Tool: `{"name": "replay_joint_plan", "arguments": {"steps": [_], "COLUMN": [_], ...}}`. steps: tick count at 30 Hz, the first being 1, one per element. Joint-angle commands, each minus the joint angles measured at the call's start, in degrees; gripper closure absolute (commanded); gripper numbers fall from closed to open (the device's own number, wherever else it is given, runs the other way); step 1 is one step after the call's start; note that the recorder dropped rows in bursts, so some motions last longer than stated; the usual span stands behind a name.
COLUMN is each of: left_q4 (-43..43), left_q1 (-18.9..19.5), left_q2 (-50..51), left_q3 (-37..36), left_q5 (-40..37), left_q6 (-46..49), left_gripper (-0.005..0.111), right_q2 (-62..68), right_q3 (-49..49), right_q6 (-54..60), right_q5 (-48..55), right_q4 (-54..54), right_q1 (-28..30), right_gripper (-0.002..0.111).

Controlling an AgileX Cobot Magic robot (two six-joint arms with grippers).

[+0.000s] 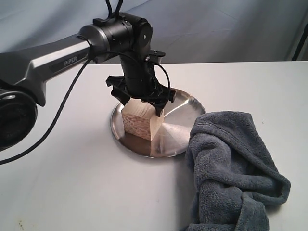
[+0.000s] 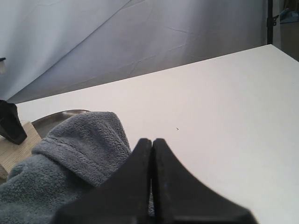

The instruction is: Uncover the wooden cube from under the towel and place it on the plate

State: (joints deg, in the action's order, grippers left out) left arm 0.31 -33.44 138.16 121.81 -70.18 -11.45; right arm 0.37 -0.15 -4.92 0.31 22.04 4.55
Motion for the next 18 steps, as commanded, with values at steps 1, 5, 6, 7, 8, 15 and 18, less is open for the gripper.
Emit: {"name": "replay_joint_plan", "arguments": {"steps": [1, 5, 6, 7, 8, 15, 18], "left_q4": [0.5, 0.8, 1.4, 2.2, 3.2, 6.8, 7.0], "left_q1": [-0.1, -0.1, -0.1, -0.1, -0.1, 0.2, 1.0], "left_q2": [-3.1, -4.9, -5.5, -5.9, -6.3, -9.7, -11.1], "left_q3": [0.5, 0.5, 0.5, 0.5, 0.5, 0.5, 0.5], "left_q5": [0.2, 0.2, 0.2, 0.2, 0.2, 0.2, 0.2], "left_q6": [0.0, 0.0, 0.0, 0.0, 0.0, -0.9, -2.2], "left_gripper": [0.023, 0.032, 0.038, 0.043, 0.049, 0.1, 0.107], "right_q2": [-0.4, -0.4, -0.4, -0.4, -0.4, -0.4, -0.4], "right_q3": [0.1, 0.1, 0.1, 0.1, 0.1, 0.1, 0.1], "right_q6": [-0.2, -0.2, -0.2, -0.2, -0.2, -0.2, -0.2], "right_q5": [0.7, 0.7, 0.7, 0.7, 0.7, 0.7, 0.7], "right_q4": [0.3, 0.3, 0.3, 0.3, 0.3, 0.3, 0.3], "right_q1": [0.0, 0.0, 0.0, 0.0, 0.0, 0.0, 0.0], "right_gripper": [0.105, 0.105, 0.105, 0.105, 0.105, 0.105, 0.105]}}
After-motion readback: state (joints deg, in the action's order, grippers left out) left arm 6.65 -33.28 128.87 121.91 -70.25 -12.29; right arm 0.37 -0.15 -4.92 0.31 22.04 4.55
